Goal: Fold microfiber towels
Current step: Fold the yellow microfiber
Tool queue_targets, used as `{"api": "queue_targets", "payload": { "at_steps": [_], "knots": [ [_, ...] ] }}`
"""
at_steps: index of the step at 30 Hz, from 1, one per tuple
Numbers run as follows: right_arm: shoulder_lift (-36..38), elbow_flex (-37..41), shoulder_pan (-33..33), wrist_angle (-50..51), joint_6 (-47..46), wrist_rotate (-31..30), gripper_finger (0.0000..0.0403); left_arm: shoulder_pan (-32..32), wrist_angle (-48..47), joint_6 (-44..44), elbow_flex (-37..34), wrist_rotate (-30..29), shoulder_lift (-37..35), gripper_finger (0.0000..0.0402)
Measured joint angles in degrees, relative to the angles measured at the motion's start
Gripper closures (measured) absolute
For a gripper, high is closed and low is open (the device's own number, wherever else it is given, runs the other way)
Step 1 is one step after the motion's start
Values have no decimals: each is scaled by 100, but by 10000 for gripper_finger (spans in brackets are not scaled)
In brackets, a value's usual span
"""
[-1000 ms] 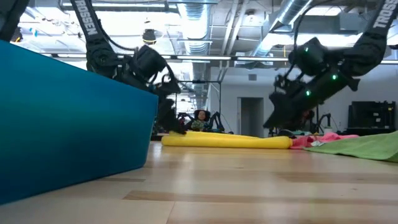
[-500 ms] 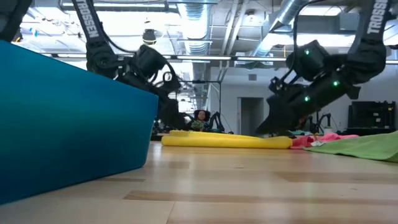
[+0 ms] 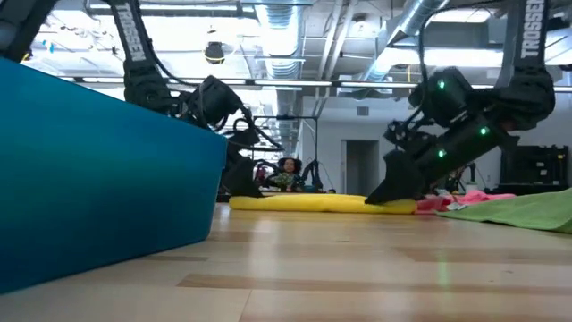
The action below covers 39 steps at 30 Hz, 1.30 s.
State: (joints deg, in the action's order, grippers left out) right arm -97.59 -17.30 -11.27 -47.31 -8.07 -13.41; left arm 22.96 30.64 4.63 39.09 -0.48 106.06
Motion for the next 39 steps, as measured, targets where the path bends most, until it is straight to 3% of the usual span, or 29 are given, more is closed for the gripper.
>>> {"api": "queue_targets", "payload": {
  "at_steps": [4, 7, 10, 12, 17, 25, 29, 34, 39],
  "knots": [
    [753, -8, 4, 661, 186, 4, 296, 2, -662, 86, -2, -6, -687, 369],
    [1170, -7, 110, 866, 346, 7, 296, -48, -887, -4, -2, 326, -1127, 369],
    [1305, -9, 293, 696, 676, 26, 296, -214, -305, -197, 7, 822, -1278, 369],
    [1237, -11, 379, 526, 751, -15, 296, -452, 305, -418, 11, 789, -1091, 369],
    [945, -9, 452, 500, 525, -469, 296, -1269, 1764, -512, 113, -706, -122, 374],
    [757, -11, 684, 487, 387, -914, 296, -2007, 2028, -682, 963, -2408, 1178, 400],
    [755, -11, 778, 489, 355, -1148, 296, -2139, 1862, -959, 1511, -2574, 1686, 400],
    [755, -12, 902, 523, 351, -1224, 296, -2228, 746, -1160, 2156, -3075, 2121, 401],
    [781, -20, 1070, 661, 346, -1302, 296, -2221, 264, -1445, 2359, -2964, 2186, 401]
  ]
}}
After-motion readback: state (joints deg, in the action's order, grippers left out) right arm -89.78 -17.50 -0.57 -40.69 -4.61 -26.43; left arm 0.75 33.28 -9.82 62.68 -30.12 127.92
